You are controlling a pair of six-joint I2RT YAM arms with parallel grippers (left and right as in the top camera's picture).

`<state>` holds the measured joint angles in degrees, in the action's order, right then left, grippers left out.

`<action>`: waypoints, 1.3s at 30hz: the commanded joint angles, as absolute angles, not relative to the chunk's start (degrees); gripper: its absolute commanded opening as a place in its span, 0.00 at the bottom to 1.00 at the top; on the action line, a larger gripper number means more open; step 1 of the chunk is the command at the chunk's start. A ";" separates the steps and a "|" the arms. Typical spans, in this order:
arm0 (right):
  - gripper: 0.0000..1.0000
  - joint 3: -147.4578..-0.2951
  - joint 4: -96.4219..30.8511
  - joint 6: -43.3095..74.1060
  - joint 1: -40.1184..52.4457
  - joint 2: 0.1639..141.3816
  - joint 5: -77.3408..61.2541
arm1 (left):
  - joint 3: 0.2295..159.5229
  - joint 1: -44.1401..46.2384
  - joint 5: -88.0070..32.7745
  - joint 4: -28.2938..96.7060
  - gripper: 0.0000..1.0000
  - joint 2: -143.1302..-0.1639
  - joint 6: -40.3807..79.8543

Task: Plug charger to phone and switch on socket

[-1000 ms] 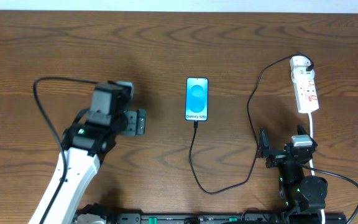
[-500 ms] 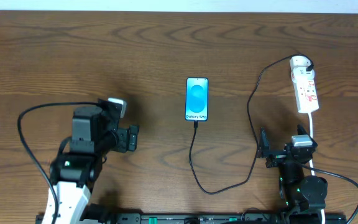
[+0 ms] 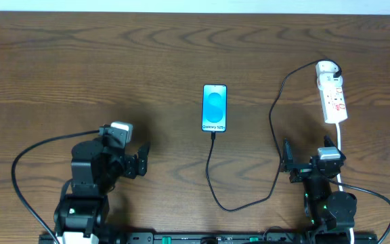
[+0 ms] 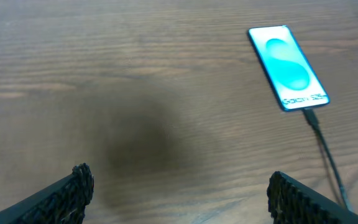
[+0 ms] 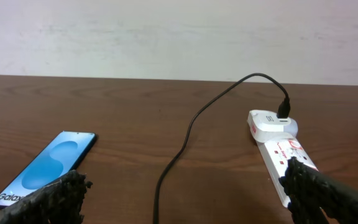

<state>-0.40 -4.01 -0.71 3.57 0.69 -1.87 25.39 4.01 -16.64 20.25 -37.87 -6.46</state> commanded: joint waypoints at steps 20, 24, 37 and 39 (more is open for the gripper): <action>0.99 -0.32 -4.27 -1.58 3.68 0.32 -1.63 | 8.38 1.89 -17.37 8.43 0.91 -15.90 -2.87; 0.99 -0.32 -4.27 -1.58 3.68 0.32 -1.63 | 6.70 1.89 -17.39 8.43 0.91 -9.23 -2.48; 0.99 -0.32 -4.27 -1.58 3.68 0.32 -1.63 | 0.23 1.91 -14.13 -5.54 0.91 0.05 0.36; 0.99 -0.32 -4.27 -1.58 3.68 0.32 -1.63 | 0.23 1.93 -11.33 -5.63 0.91 -0.08 1.41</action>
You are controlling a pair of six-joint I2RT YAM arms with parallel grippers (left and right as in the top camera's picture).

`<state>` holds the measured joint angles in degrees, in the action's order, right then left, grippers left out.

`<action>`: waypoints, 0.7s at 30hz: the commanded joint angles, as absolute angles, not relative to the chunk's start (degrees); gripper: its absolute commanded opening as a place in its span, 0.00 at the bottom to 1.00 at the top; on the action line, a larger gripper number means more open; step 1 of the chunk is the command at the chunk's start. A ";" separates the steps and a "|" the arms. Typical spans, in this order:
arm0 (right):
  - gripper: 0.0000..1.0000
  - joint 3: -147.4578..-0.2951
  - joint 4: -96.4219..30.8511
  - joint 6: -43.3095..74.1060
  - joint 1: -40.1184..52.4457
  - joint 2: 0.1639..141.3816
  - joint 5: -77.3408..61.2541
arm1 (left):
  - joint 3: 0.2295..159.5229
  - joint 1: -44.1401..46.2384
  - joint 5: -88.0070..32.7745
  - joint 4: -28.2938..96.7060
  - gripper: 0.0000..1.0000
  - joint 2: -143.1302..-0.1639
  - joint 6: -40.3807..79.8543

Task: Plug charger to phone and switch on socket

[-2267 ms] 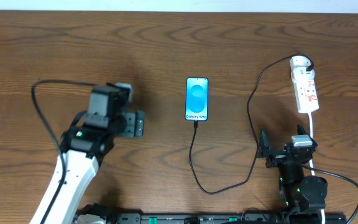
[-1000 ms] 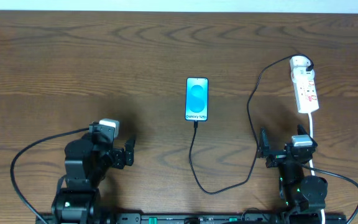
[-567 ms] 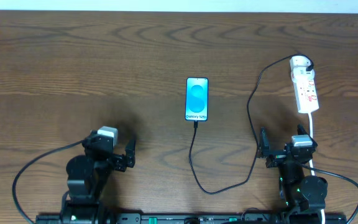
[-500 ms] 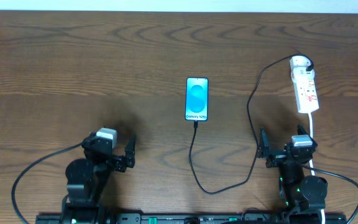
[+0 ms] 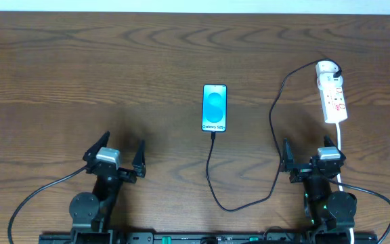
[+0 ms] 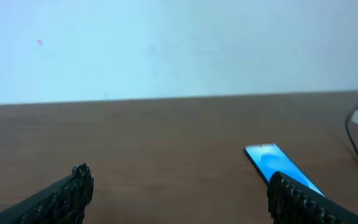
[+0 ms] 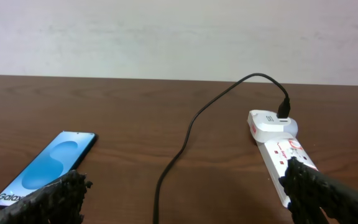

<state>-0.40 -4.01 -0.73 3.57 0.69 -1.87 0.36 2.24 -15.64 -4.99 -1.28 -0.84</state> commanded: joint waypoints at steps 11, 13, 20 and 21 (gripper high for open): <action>0.99 -0.32 -4.27 -1.58 3.68 0.32 -1.63 | 0.23 1.96 -3.86 4.03 0.91 -0.05 3.38; 0.99 -0.32 -4.27 -1.58 3.68 0.32 -1.63 | 0.23 1.96 -4.01 4.03 0.91 -0.05 1.93; 0.99 -0.32 -4.27 -1.58 3.68 0.32 -1.63 | 0.23 1.96 -4.03 4.08 0.91 -0.05 -2.66; 0.99 -0.32 -4.27 -1.58 3.68 0.32 -1.63 | 0.23 1.96 -4.03 4.10 0.91 -0.05 -2.79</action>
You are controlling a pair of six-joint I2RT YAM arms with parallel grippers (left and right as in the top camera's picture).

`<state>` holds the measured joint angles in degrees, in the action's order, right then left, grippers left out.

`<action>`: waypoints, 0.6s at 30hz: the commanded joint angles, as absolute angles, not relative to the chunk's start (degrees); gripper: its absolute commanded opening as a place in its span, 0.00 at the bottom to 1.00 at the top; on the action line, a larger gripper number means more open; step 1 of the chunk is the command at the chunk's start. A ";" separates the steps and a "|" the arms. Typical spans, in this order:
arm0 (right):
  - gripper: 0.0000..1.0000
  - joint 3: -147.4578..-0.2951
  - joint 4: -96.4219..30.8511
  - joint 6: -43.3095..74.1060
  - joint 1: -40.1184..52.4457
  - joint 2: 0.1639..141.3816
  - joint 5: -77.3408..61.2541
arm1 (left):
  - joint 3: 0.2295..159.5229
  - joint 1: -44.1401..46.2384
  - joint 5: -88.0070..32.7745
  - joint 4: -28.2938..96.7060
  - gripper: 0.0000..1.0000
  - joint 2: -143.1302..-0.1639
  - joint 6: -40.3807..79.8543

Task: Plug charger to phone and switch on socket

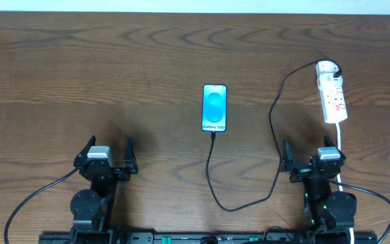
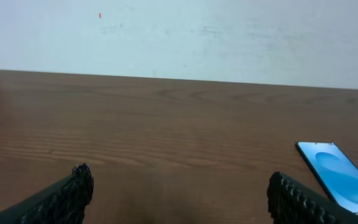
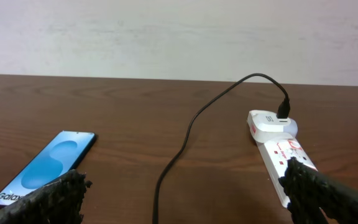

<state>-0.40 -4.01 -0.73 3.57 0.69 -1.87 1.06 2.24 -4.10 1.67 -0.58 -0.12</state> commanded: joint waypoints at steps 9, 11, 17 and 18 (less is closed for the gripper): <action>0.99 -0.32 -4.27 -1.58 3.68 0.32 -1.63 | 0.23 1.96 -3.79 4.19 0.91 -0.05 -4.08; 0.99 -0.32 -4.27 -1.58 3.68 0.32 -1.63 | 0.23 1.96 -3.81 4.19 0.91 -0.05 -4.05; 0.99 -0.32 -4.27 -1.58 3.70 0.32 -1.63 | 0.23 1.96 -3.77 4.21 0.91 -0.05 -4.08; 0.99 -0.32 -4.27 -1.58 3.68 0.32 -1.63 | 0.23 1.96 -3.75 4.19 0.92 -0.05 -4.05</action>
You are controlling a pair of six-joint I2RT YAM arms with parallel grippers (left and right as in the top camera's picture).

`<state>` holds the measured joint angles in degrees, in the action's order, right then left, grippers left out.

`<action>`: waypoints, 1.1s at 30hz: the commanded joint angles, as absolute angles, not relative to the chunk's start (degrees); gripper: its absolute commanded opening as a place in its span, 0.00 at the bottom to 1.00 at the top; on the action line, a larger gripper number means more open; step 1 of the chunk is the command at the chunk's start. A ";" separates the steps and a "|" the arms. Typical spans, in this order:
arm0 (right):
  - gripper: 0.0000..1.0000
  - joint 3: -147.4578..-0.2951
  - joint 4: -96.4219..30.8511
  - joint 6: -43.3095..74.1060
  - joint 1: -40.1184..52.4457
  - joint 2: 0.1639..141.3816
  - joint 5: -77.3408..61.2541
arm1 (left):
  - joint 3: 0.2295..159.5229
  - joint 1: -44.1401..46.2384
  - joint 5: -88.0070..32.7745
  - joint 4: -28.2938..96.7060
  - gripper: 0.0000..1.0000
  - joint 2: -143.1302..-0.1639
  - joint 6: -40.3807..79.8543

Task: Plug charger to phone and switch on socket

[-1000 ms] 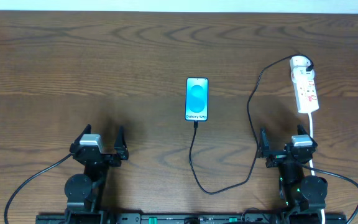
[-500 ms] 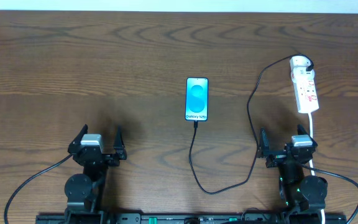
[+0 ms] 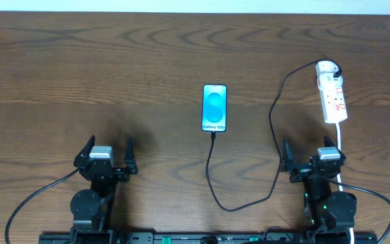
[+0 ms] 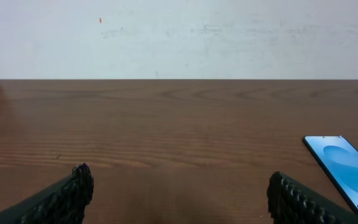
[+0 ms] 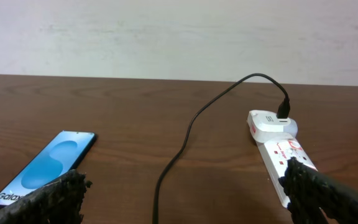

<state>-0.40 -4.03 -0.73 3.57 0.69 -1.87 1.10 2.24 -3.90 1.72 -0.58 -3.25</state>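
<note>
A phone (image 3: pixel 214 108) with a lit blue screen lies face up mid-table, also in the left wrist view (image 4: pixel 345 168) and right wrist view (image 5: pixel 45 167). A black charger cable (image 3: pixel 212 173) joins its near end and runs to a white adapter (image 3: pixel 328 68) plugged into the white power strip (image 3: pixel 334 100) at the right. My left gripper (image 3: pixel 104 156) rests open at the front left, nothing between its fingers (image 4: pixel 67 198). Front right, my right gripper (image 3: pixel 311 158) stands open, near the strip's end (image 5: pixel 284 165).
The strip's white lead (image 3: pixel 342 159) runs toward the front edge past the right arm. A pale wall (image 4: pixel 179 37) stands behind the dark wooden table (image 3: pixel 114 61).
The left wrist camera has levelled slightly, so the phone sits a little further right in its view. The right arm, phone, cable and strip have not moved.
My left gripper was raised and tilted down toward the table left of the phone. Then it had drawn back to the front left, facing the wall. It settled low and level there. The right arm stayed parked throughout, and the phone stayed lit with the cable attached.
</note>
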 commanded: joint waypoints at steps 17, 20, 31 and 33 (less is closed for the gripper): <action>0.99 -0.32 -4.27 -1.58 3.70 0.32 -1.63 | 0.23 1.96 -2.96 4.01 0.91 -0.08 -4.08; 0.99 -0.32 -4.27 -1.58 3.68 0.32 -1.63 | 0.23 1.96 -2.96 4.01 0.91 -0.16 -4.05; 0.99 -0.32 -4.27 -1.58 3.68 0.32 -1.63 | 0.23 1.96 -2.96 4.01 0.91 -0.23 -4.05; 0.99 -0.32 -4.27 -1.58 3.68 0.32 -1.63 | 0.23 1.96 -2.96 4.01 0.91 -0.23 -4.05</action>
